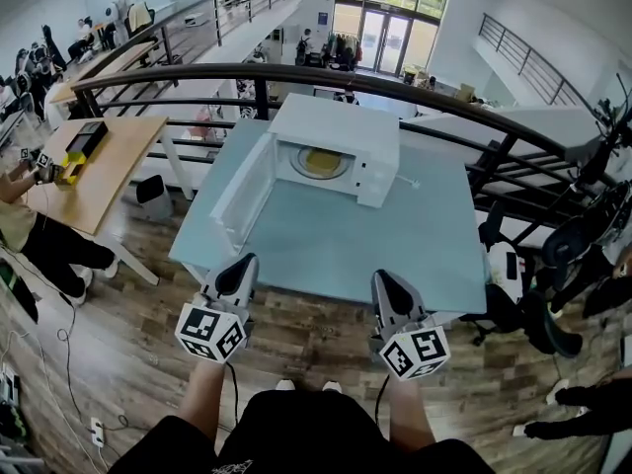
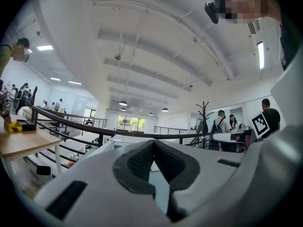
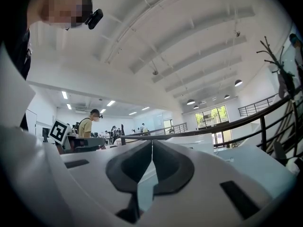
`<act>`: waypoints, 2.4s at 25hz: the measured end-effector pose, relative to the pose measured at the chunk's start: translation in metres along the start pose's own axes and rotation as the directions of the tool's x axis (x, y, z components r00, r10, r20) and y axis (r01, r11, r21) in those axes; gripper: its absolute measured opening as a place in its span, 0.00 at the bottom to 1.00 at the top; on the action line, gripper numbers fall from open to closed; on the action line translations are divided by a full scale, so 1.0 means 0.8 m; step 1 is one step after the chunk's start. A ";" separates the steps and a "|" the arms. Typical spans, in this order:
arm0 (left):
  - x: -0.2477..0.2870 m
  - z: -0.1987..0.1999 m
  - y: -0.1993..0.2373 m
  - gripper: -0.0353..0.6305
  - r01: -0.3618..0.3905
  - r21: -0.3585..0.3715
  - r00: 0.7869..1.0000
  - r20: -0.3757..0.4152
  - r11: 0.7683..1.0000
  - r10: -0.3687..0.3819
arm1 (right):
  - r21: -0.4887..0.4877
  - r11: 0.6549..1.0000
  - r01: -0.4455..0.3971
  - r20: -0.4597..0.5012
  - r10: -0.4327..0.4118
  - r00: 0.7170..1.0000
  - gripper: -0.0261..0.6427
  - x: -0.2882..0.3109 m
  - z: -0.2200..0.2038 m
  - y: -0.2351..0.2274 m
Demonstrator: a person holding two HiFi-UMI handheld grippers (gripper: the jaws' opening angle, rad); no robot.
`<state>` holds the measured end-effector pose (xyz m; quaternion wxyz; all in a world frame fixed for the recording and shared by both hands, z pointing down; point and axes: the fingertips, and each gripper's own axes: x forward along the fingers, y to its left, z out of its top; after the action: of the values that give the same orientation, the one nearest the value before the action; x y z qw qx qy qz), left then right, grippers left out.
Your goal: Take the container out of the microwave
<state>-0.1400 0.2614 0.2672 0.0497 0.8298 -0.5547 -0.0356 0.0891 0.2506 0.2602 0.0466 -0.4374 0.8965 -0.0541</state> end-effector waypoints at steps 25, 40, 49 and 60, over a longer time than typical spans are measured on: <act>-0.042 -0.013 0.049 0.06 0.076 -0.030 0.997 0.011 0.997 -0.076 | -0.033 0.998 0.044 -0.006 -0.044 0.999 0.05 0.013 -0.017 0.075; 0.028 -0.026 0.052 0.06 0.055 -0.028 0.998 -0.013 0.998 -0.055 | -0.001 1.000 0.017 -0.022 -0.017 1.000 0.05 0.056 -0.030 0.012; 0.105 -0.022 0.064 0.06 0.030 -0.018 0.999 -0.022 0.999 -0.030 | 0.005 1.000 -0.020 -0.027 0.020 0.999 0.05 0.116 -0.025 -0.047; 0.204 -0.016 0.050 0.06 0.034 -0.017 0.999 -0.030 0.999 -0.035 | 0.017 0.999 -0.050 -0.036 0.050 0.998 0.05 0.166 -0.017 -0.129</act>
<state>-0.1126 0.0958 0.2842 0.0645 0.8393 -0.5391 -0.0284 0.0861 0.0837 0.2827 0.0351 -0.4133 0.9074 -0.0679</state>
